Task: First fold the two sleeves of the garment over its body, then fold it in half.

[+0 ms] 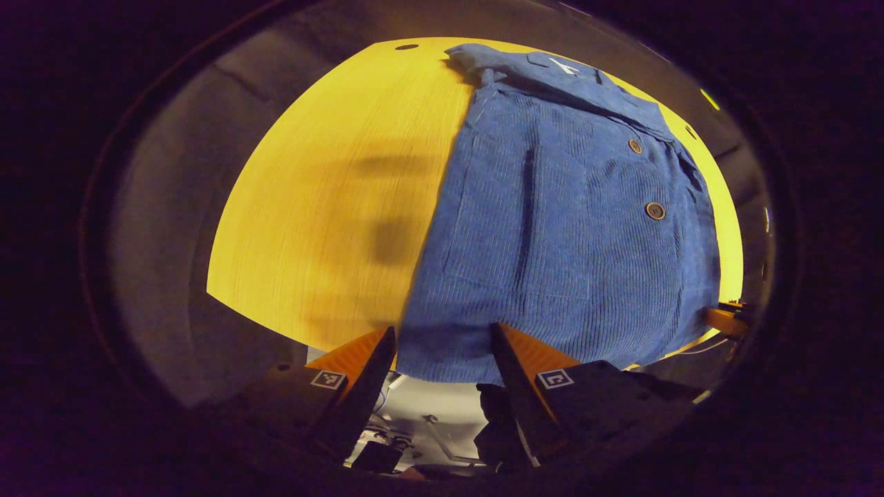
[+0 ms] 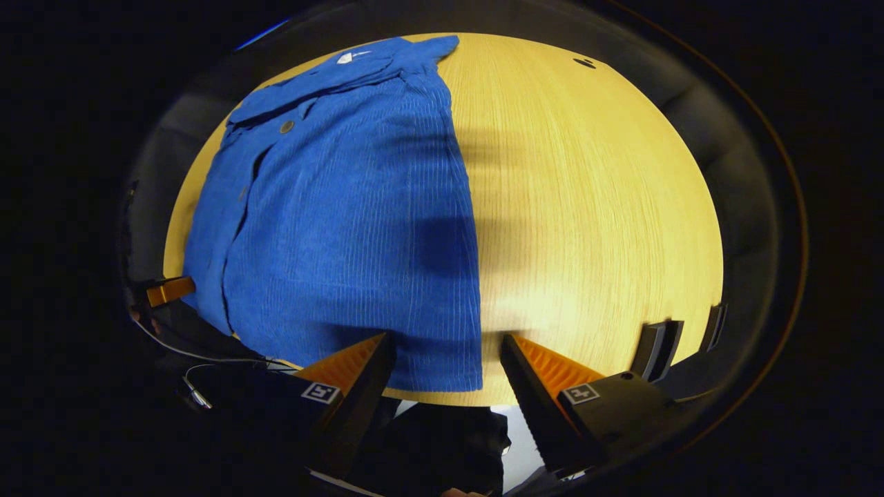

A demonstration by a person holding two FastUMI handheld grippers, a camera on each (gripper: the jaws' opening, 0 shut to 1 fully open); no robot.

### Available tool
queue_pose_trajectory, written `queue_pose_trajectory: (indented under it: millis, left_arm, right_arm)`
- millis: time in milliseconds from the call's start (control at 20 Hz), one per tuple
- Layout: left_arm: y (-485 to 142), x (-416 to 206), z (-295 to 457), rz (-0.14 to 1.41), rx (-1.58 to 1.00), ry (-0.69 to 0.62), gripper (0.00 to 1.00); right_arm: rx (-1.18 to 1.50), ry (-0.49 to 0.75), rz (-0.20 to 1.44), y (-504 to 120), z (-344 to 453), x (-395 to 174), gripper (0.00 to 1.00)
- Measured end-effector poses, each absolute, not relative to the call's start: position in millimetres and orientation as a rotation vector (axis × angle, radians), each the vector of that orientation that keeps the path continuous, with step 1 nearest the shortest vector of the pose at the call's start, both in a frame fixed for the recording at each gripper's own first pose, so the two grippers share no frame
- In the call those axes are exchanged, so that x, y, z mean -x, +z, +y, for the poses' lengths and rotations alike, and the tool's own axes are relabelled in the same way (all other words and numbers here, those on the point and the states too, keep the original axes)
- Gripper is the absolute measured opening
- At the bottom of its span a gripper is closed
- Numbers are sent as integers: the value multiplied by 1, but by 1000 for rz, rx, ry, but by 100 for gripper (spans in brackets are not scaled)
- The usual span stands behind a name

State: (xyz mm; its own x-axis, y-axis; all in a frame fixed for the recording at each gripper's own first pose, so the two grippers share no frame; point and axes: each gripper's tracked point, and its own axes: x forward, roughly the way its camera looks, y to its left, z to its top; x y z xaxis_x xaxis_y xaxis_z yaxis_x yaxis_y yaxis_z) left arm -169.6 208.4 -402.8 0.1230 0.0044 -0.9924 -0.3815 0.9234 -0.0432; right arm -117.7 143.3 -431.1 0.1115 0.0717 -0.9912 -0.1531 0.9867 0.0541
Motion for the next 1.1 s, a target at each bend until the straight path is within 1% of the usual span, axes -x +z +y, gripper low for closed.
queue_pose_trajectory:
  millis: [50,100,150,300,350,400,450,550,650,800,950,1100]
  left_arm:
    - [-402,169,208,1431,312,279,79]
    - [-403,167,204,1435,319,261,78]
    - [-403,165,200,1435,330,253,65]
    - [-402,163,188,1448,303,201,29]
    - [-403,161,186,1444,276,198,17]
    - [-403,160,187,1440,245,192,5]
    - [-404,159,185,1424,241,181,4]
    - [-398,156,173,1421,360,149,0]
    - [-387,151,169,1381,442,131,0]
    - [-360,142,174,1311,432,91,0]
    - [-319,124,175,1203,465,17,0]
    - [-274,94,187,1092,485,-15,0]
  right_arm:
    - [81,165,1465,-433,142,120,99]
    - [82,171,1469,-429,143,119,99]
    - [80,182,1479,-432,146,122,96]
    - [53,196,1485,-431,160,123,40]
    - [47,203,1482,-432,163,122,12]
    - [22,212,1487,-431,168,122,8]
    - [-12,215,1494,-431,172,122,5]
    - [-72,218,1480,-425,179,119,5]
    - [-68,236,1430,-410,185,109,5]
    - [-81,269,1344,-377,198,90,5]
    - [-89,289,1274,-346,210,65,5]
    - [-95,293,1182,-311,221,31,5]
